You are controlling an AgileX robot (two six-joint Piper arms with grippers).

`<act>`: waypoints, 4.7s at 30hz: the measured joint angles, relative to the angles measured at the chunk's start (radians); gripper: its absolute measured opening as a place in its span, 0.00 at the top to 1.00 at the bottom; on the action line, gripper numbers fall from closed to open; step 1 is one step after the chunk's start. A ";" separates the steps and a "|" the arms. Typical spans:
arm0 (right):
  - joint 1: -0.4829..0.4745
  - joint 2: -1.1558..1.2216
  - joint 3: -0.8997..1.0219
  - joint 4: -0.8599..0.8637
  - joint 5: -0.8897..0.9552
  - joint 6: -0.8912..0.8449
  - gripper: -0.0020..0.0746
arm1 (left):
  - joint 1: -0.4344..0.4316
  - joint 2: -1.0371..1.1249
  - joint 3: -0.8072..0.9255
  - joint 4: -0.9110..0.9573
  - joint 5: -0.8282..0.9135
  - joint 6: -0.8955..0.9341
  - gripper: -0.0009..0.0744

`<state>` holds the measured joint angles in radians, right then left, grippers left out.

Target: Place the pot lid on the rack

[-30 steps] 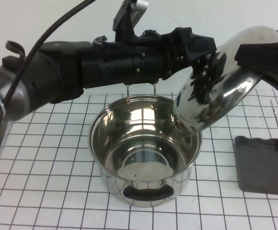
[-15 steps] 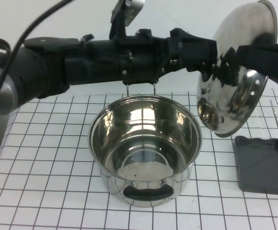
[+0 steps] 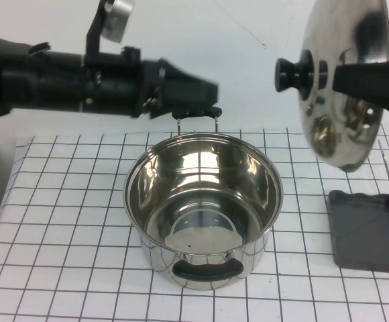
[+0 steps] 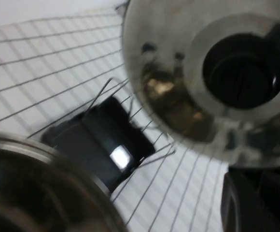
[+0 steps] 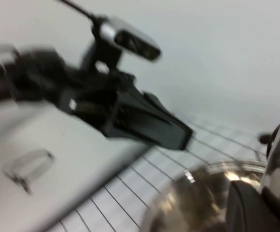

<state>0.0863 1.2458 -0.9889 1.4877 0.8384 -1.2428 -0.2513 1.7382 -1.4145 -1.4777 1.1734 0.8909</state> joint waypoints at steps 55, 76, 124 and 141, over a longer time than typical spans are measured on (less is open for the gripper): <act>-0.002 0.117 -0.021 -0.949 -0.206 0.606 0.72 | 0.016 -1.276 0.645 0.616 -0.128 -0.140 0.99; -0.002 0.057 -0.021 -1.272 -0.099 0.803 0.63 | 0.016 -1.276 0.645 0.671 -0.128 -0.140 0.99; -0.002 -1.019 0.670 0.055 -0.395 -0.279 0.97 | 0.016 -1.745 1.186 1.392 -0.733 -0.891 0.99; -0.002 -1.019 0.677 0.070 -0.454 -0.283 0.98 | 0.016 -1.744 1.290 1.392 -0.697 -0.891 0.99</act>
<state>0.0845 0.2272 -0.3117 1.5577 0.3844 -1.5255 -0.2350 -0.0055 -0.1249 -0.0857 0.4766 0.0000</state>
